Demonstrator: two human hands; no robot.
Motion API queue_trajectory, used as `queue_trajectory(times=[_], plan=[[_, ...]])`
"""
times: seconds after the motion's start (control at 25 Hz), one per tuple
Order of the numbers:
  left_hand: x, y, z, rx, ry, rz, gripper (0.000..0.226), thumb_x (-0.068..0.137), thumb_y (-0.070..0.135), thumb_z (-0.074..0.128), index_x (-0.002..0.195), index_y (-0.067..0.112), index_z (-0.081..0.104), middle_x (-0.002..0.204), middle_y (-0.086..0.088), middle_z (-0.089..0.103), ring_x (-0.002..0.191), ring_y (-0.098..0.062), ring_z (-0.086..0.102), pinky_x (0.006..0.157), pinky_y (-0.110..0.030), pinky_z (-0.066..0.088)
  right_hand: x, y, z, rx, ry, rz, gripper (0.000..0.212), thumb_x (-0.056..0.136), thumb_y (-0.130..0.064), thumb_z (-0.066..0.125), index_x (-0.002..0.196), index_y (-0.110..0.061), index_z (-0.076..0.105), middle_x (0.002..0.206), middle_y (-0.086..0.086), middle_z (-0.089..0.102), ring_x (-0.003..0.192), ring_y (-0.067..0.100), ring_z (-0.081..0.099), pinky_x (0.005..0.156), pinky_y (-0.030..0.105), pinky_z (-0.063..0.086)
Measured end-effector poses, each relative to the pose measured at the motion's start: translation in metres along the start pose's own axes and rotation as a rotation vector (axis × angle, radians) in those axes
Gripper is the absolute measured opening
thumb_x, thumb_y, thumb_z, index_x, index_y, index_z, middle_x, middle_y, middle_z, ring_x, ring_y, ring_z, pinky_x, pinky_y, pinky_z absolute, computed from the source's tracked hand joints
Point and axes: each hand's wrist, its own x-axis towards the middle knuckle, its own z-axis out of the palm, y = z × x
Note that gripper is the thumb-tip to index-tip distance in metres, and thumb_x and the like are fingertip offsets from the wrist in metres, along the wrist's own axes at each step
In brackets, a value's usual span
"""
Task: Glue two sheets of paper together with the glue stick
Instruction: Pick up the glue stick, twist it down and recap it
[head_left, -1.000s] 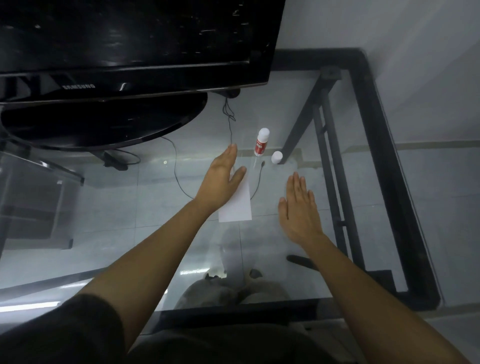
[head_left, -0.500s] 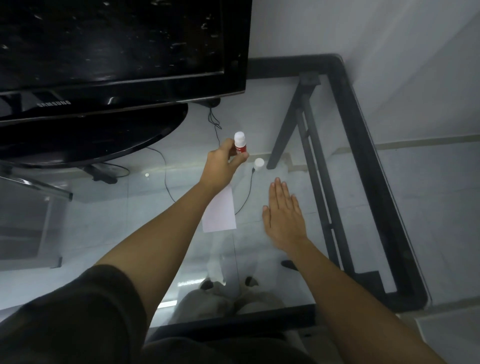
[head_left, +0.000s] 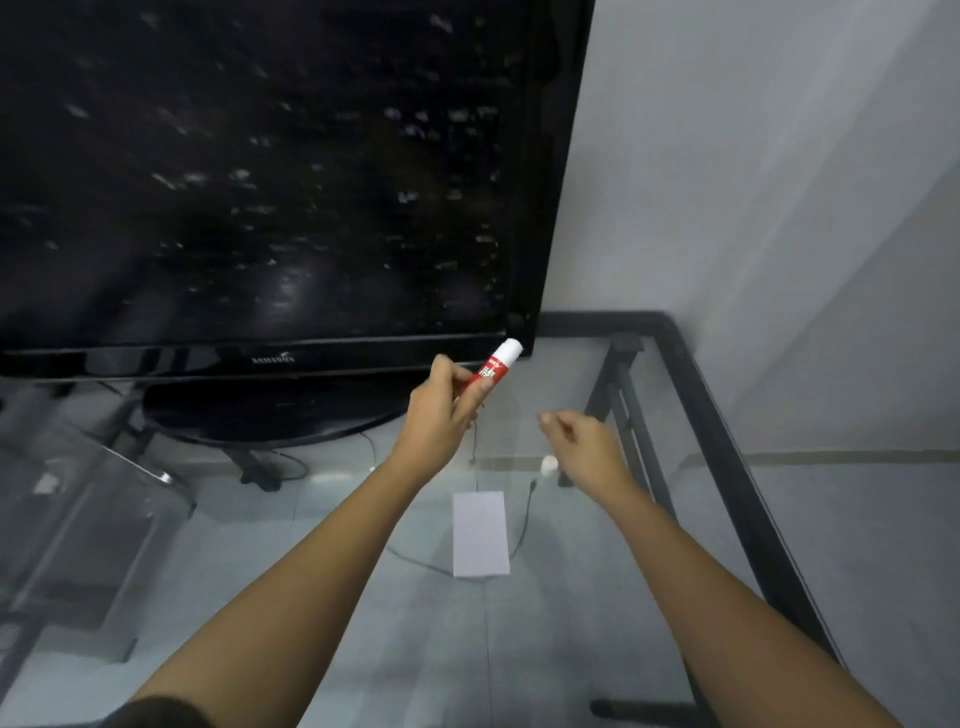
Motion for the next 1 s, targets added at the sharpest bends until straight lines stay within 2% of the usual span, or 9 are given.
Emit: queue_trajectory(times=[0.16,0.32,0.48,0.6,0.72,0.84,0.88,0.92,1.0], plan=[[-0.007,0.037,-0.027,-0.034,0.053,0.163,0.017,0.088,0.038,0.054,0.080,0.032,0.041,0.074,0.011,0.058,0.063,0.005,0.059,0.052,-0.011,0.046,-0.001,-0.084,-0.026,0.365,0.010,-0.174,0.027,0.082,-0.060,0.049,0.086,-0.040,0.065,0.088,-0.018,0.068,0.090,-0.001,0.062,0.069,0.011,0.044],[-0.017,0.054,-0.036,-0.089,0.055,0.217,0.016,0.088,0.036,0.055,0.081,0.030,0.042,0.075,0.010,0.055,0.063,0.012,0.058,0.051,-0.007,0.043,-0.012,-0.117,-0.035,0.466,0.003,-0.280,0.028,0.074,-0.063,0.054,0.074,-0.041,0.070,0.081,-0.004,0.071,0.080,-0.001,0.063,0.066,0.004,0.045],[-0.028,0.051,-0.037,0.011,0.094,0.246,0.026,0.082,0.040,0.062,0.095,0.027,0.043,0.089,0.005,0.057,0.075,0.001,0.059,0.058,-0.010,0.046,-0.013,-0.114,-0.033,0.573,-0.013,-0.263,0.027,0.080,-0.054,0.058,0.078,-0.031,0.072,0.081,-0.009,0.073,0.087,0.004,0.066,0.080,0.018,0.049],[-0.035,0.046,-0.036,-0.041,0.148,0.267,0.023,0.080,0.034,0.068,0.088,0.027,0.048,0.091,0.002,0.063,0.076,-0.011,0.063,0.061,-0.017,0.053,-0.013,-0.110,-0.033,0.611,-0.012,-0.254,0.029,0.081,-0.055,0.056,0.077,-0.031,0.071,0.077,-0.012,0.071,0.087,0.003,0.065,0.086,0.023,0.047],[-0.031,0.051,-0.036,-0.457,0.003,0.029,0.039,0.073,0.047,0.066,0.094,0.017,0.052,0.080,-0.005,0.066,0.061,-0.010,0.063,0.056,-0.022,0.053,-0.014,-0.107,-0.032,0.653,-0.001,-0.263,0.031,0.079,-0.057,0.056,0.077,-0.030,0.071,0.077,-0.012,0.070,0.086,0.003,0.064,0.087,0.023,0.047],[-0.026,0.055,-0.046,-1.185,-0.347,-0.551,0.050,0.076,0.040,0.062,0.113,0.009,0.046,0.068,-0.010,0.060,0.045,-0.007,0.056,0.041,-0.012,0.047,-0.014,-0.106,-0.032,0.648,-0.020,-0.280,0.032,0.077,-0.059,0.056,0.085,-0.032,0.071,0.084,-0.012,0.071,0.092,0.004,0.064,0.083,0.019,0.048],[-0.024,0.054,-0.047,-1.283,-0.398,-0.670,0.051,0.079,0.038,0.059,0.117,0.008,0.043,0.064,-0.009,0.059,0.042,-0.007,0.054,0.037,-0.012,0.046,-0.014,-0.106,-0.032,0.634,-0.026,-0.284,0.031,0.078,-0.059,0.056,0.087,-0.033,0.071,0.086,-0.013,0.071,0.093,0.004,0.064,0.080,0.016,0.048],[-0.022,0.053,-0.048,-1.268,-0.417,-0.687,0.051,0.082,0.040,0.056,0.119,0.008,0.042,0.062,-0.008,0.058,0.042,-0.007,0.054,0.037,-0.012,0.046,-0.013,-0.106,-0.032,0.627,-0.026,-0.287,0.030,0.078,-0.058,0.055,0.087,-0.034,0.071,0.087,-0.013,0.071,0.093,0.003,0.064,0.078,0.013,0.048],[-0.023,0.052,-0.045,-0.952,-0.338,-0.459,0.049,0.083,0.048,0.053,0.115,0.011,0.046,0.068,-0.005,0.061,0.052,-0.007,0.056,0.047,-0.014,0.049,-0.011,-0.106,-0.034,0.636,-0.011,-0.293,0.026,0.080,-0.055,0.055,0.084,-0.036,0.071,0.087,-0.014,0.072,0.093,0.001,0.064,0.079,0.011,0.047]])
